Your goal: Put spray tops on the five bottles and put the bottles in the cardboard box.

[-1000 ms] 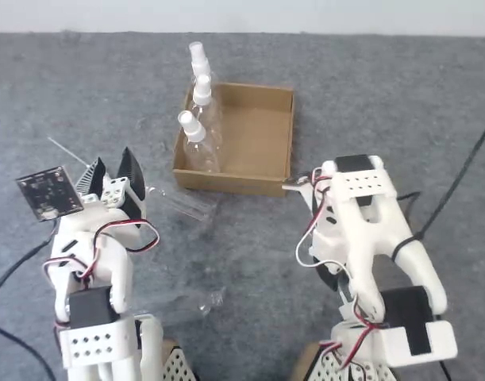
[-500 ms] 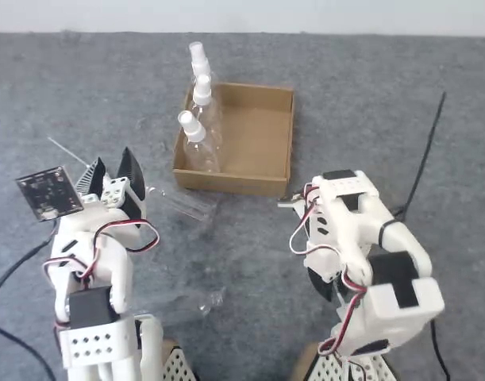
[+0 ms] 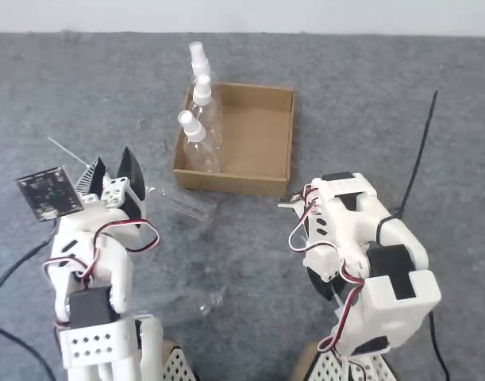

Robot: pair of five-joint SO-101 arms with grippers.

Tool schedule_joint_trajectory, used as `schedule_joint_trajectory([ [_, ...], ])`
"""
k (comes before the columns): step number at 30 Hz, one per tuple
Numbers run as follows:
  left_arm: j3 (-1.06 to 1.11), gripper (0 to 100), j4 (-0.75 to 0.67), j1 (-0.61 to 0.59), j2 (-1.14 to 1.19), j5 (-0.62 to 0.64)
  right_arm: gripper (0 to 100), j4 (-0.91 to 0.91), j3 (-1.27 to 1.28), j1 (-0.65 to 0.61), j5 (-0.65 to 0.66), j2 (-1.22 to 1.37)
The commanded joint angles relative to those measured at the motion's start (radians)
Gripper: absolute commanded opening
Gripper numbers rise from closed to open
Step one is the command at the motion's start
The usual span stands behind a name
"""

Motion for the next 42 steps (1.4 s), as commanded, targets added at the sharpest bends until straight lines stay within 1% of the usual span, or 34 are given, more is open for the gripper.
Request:
schedule_joint_trajectory([
  [1,-0.015,16,-0.031,-0.005,-0.006,0.000,0.6,0.001,-0.035,-0.045,0.003,-0.025],
  [5,-0.015,16,-0.031,-0.005,-0.006,0.000,0.6,0.004,-0.092,-0.124,0.002,-0.047],
  [14,-0.015,16,-0.031,-0.006,-0.006,-0.002,0.6,0.005,-0.195,-0.372,0.002,-0.117],
  [18,-0.015,16,-0.031,-0.006,-0.006,-0.002,0.6,0.005,-0.204,-0.450,0.000,-0.122],
  [22,-0.016,16,-0.031,-0.008,-0.006,-0.002,0.6,0.004,-0.204,-0.538,-0.048,-0.124],
  [25,-0.019,16,-0.031,-0.051,-0.006,0.003,1.1,0.022,-0.233,-0.593,-0.120,-0.130],
  [26,-0.021,16,-0.031,-0.066,-0.008,0.005,1.9,0.050,-0.261,-0.596,-0.153,-0.140],
  [28,-0.021,16,-0.032,-0.080,-0.008,0.006,7.2,0.142,-0.342,-0.593,-0.199,-0.173],
  [31,-0.021,16,-0.032,-0.081,-0.008,0.006,16.6,0.277,-0.451,-0.556,-0.241,-0.236],
  [32,-0.021,16,-0.032,-0.081,-0.008,0.006,18.0,0.306,-0.476,-0.541,-0.249,-0.259],
  [35,-0.022,16,-0.032,-0.081,-0.008,0.006,16.6,0.349,-0.506,-0.483,-0.253,-0.335],
  [42,-0.036,16,-0.028,-0.080,-0.008,0.006,7.9,0.363,-0.505,-0.294,-0.249,-0.582],
])
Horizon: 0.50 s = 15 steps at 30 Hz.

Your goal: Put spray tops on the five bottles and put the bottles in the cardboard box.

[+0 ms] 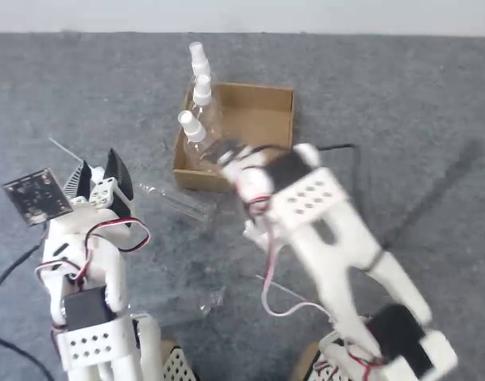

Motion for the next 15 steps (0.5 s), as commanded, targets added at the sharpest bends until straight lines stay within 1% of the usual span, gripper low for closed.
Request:
schedule_joint_trajectory([
  [1,-0.038,16,-0.028,-0.003,-0.008,0.006,6.1,0.042,-0.063,0.107,-0.008,-0.180],
  [4,-0.044,16,-0.025,0.038,-0.008,0.003,2.3,0.044,-0.061,0.162,-0.006,-0.278],
  [6,-0.061,16,0.014,0.084,-0.006,0.000,1.6,0.044,-0.058,0.183,-0.011,-0.338],
  [11,-0.113,16,0.124,0.239,-0.005,-0.104,1.3,0.038,0.006,0.182,-0.014,-0.490],
  [15,-0.114,16,0.144,0.358,0.002,-0.161,1.3,0.035,0.009,0.180,-0.015,-0.618],
])
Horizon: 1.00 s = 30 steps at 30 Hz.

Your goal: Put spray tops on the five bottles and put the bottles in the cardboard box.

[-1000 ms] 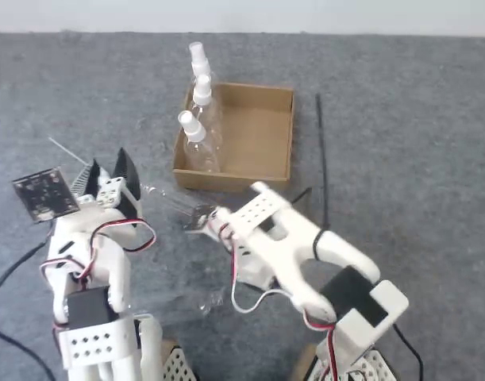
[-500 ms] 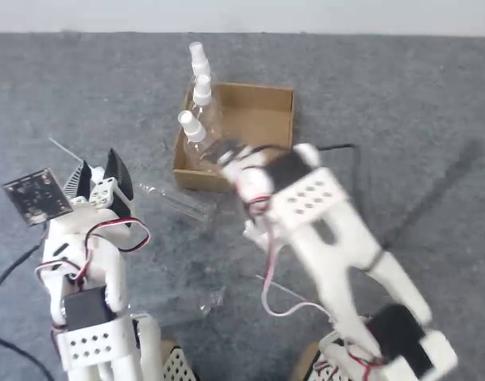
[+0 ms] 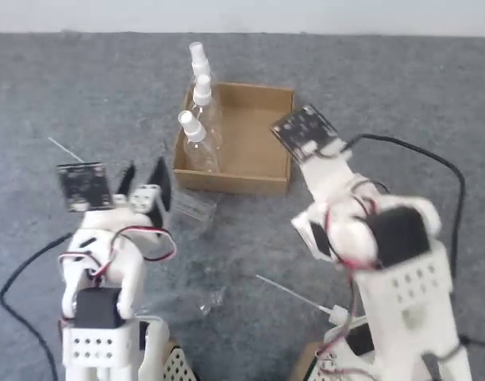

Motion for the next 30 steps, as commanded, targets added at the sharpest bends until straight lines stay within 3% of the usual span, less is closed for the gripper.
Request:
schedule_joint_trajectory([
  [1,-0.062,16,0.014,0.129,0.003,-0.072,1.3,0.033,-0.012,0.005,-0.015,-0.142],
  [17,-0.064,16,0.106,0.460,0.008,-0.199,1.3,-0.124,-0.011,-0.495,-0.170,-0.341],
  [30,-0.259,16,0.075,0.586,0.526,-0.201,1.5,-0.326,-0.008,-0.618,-0.164,-0.364],
])
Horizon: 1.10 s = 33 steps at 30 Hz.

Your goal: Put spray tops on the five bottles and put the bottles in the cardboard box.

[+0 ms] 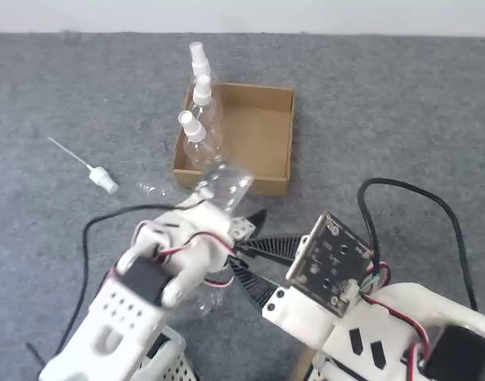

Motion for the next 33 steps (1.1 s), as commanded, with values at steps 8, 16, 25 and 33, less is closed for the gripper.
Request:
schedule_joint_trajectory([
  [8,-0.108,24,-0.104,0.084,0.339,-0.014,1.3,-0.024,-0.011,-0.008,-0.006,-0.024],
  [16,-0.111,24,-0.124,0.212,0.440,-0.072,1.6,-0.022,0.002,0.277,0.020,-0.154],
  [25,-0.214,28,-0.146,0.279,0.683,-0.158,1.7,-0.081,0.060,0.530,0.041,-0.157],
  [33,-0.380,28,-0.080,0.410,0.927,-0.262,1.7,-0.081,0.064,0.716,0.040,-0.154],
])
